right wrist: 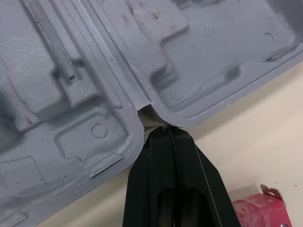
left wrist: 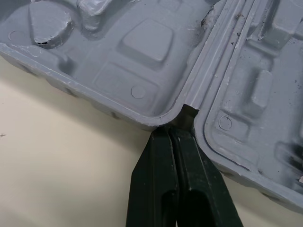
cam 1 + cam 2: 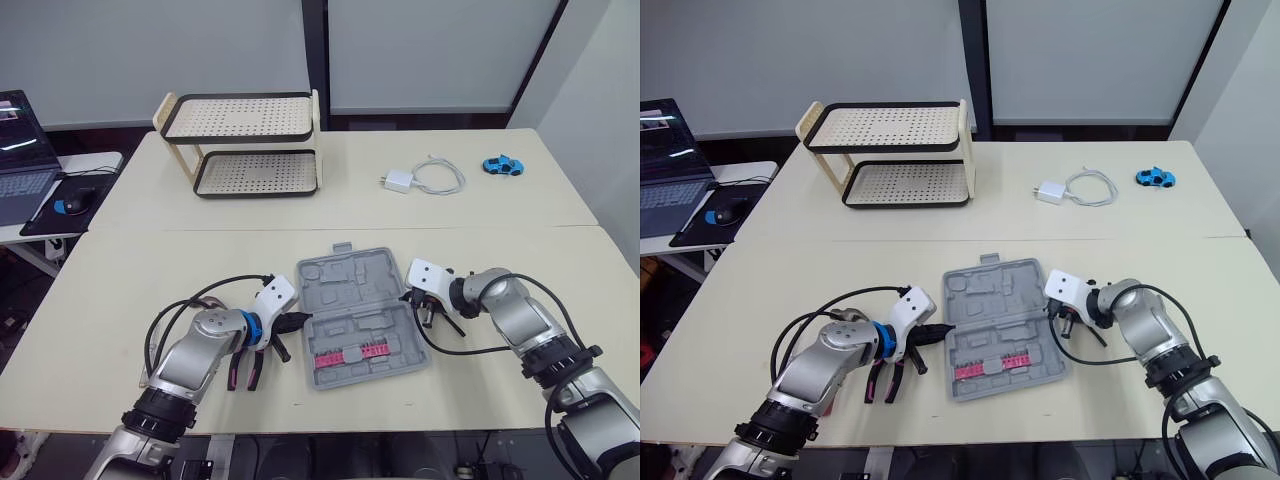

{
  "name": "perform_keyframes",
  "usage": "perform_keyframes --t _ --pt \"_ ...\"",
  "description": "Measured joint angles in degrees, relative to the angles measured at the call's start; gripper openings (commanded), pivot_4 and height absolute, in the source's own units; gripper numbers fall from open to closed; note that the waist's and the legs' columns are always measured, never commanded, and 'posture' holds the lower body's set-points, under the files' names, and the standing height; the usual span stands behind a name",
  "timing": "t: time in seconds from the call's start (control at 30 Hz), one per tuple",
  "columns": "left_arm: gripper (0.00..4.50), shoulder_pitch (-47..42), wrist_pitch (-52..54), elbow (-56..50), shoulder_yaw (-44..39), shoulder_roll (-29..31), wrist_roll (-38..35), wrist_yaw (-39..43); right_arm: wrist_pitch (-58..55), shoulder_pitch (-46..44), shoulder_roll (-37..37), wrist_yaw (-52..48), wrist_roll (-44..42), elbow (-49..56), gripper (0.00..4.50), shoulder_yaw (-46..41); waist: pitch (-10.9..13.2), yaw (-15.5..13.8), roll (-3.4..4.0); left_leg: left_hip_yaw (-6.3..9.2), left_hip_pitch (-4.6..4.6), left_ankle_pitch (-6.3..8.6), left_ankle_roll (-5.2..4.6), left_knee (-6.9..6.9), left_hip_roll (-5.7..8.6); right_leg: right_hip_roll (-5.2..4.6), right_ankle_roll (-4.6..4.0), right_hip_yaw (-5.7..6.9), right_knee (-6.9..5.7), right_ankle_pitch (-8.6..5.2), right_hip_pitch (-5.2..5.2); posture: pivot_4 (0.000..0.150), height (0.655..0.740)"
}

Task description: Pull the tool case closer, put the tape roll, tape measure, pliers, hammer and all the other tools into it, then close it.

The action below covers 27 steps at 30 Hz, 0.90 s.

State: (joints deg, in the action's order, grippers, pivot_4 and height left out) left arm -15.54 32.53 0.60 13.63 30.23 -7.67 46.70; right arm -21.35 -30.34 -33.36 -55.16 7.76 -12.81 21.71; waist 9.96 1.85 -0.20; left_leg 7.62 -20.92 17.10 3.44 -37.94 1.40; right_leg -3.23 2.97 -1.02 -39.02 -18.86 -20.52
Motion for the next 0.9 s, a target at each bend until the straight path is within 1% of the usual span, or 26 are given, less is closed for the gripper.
perform_keyframes --t 0.17,0.43,0.63,0.9 --pt "0.02 -0.30 0.10 -0.34 0.80 0.96 0.11 1.52 -2.14 2.87 -1.09 -0.83 -0.03 4.70 0.03 -0.36 0.00 -0.01 0.00 0.01 -0.01 0.00 0.00 0.01 0.00 0.00 0.00 0.00 0.01 0.00 0.00 0.150 0.7400" --pt "0.02 0.21 2.78 -3.74 2.20 1.39 0.10 2.78 -9.52 10.52 -3.33 -0.64 -0.59 16.66 0.03 -3.61 0.00 -0.07 0.00 0.04 -0.04 0.01 -0.02 0.01 0.00 0.01 0.00 0.01 0.01 0.00 -0.01 0.150 0.7400" --pt "0.02 1.48 4.66 -7.39 2.76 3.64 -0.07 4.91 -15.57 15.38 -4.17 0.32 -1.56 25.41 0.03 -5.00 0.00 -0.04 0.00 0.05 -0.03 0.01 -0.02 0.03 -0.01 0.04 0.00 0.01 0.01 0.00 0.00 0.150 0.7400" --pt "0.02 2.79 5.79 -9.83 3.33 6.11 -0.29 7.12 -20.99 20.39 -4.61 1.50 -3.68 32.81 0.03 -5.89 0.00 -0.10 0.00 0.07 -0.03 0.13 -0.23 0.02 -0.02 0.05 0.00 0.01 0.01 0.00 0.00 0.150 0.7400"
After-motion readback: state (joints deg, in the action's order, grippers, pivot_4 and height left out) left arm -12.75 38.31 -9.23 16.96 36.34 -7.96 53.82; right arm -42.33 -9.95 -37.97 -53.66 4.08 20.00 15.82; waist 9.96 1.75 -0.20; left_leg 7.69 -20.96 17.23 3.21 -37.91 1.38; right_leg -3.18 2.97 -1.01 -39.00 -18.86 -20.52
